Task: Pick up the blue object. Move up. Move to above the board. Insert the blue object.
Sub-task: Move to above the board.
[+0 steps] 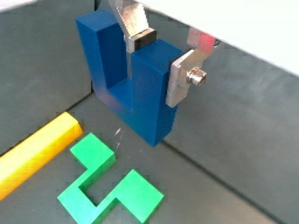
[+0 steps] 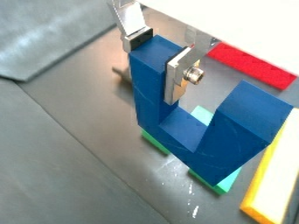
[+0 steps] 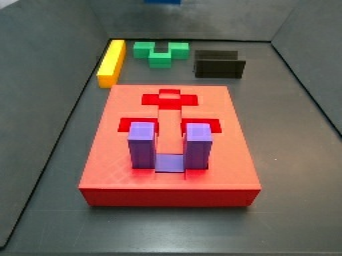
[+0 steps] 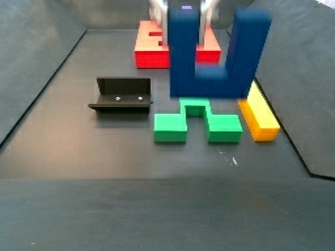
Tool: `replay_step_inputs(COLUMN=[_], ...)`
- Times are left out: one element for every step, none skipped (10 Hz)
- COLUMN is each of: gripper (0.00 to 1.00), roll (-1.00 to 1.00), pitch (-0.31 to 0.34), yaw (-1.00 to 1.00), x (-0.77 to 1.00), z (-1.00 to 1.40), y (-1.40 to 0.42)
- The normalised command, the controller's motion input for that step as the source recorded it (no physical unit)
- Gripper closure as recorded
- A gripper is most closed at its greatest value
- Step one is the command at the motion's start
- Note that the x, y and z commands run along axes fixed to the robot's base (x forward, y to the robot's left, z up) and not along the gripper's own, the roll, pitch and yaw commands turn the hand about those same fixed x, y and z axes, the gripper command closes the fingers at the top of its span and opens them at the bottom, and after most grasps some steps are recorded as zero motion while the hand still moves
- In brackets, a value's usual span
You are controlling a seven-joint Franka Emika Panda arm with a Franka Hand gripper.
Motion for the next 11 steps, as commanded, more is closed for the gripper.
replay_step_inputs(gripper=[1.00,1.00,1.00,1.00,1.00,1.00,1.00,1.00,1.00,1.00,1.00], roll=[-0.01,-0.02,0.00,-0.06,-0.06,0.02,-0.01,0.00,-0.01,-0.01,0.01], pitch=[0.073,0.090,0.061,0.145,0.145,0.048,0.002,0.004,0.010,0.010,0.003], yaw=[0.00,-0.01,0.00,0.23,0.23,0.15,0.07,0.04,0.02,0.02,0.02], x=[0.05,0.02,0.04,-0.10,-0.10,-0.11,-0.12,-0.11,-0.11,-0.11,-0.12], z=[1.40,0.80,0.23,0.13,0.13,0.13,0.13,0.13,0.14,0.14,0.14], y=[0.02,0.00,0.01,-1.40,-1.40,-1.40,-1.40,-1.40,-1.40,-1.40,-1.40])
